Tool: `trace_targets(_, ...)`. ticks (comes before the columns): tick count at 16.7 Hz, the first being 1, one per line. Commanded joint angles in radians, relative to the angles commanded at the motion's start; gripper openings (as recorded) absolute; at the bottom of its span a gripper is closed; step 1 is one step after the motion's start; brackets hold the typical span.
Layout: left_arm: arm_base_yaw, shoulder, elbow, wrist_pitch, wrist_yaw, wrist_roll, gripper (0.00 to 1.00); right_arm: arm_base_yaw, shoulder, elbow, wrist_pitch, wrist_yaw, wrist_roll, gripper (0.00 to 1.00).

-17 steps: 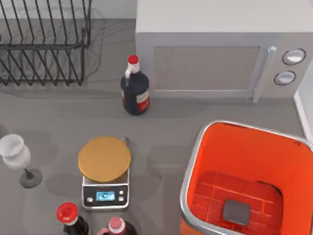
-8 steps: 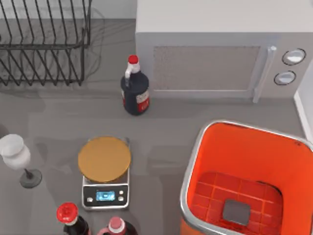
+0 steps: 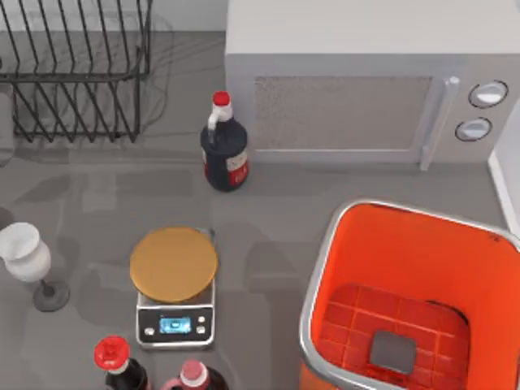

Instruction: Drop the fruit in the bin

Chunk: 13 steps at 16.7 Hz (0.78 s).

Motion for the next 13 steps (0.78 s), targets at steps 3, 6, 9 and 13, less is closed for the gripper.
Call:
trace_targets(3,0.009,0.046,0.039,-0.026,0.005,0.030,1.00,0.000,0.000,0.000,0.000,0.000,0.000,1.00)
trace_targets(6,0.009,0.046,0.039,-0.026,0.005,0.030,1.00,0.000,0.000,0.000,0.000,0.000,0.000,1.00)
trace_targets(9,0.008,0.052,0.023,-0.007,0.005,0.029,1.00,0.000,0.000,0.000,0.000,0.000,0.000,1.00)
trace_targets(13,0.018,0.108,-0.053,0.138,0.006,0.039,1.00,0.000,0.000,0.000,0.000,0.000,0.000,1.00)
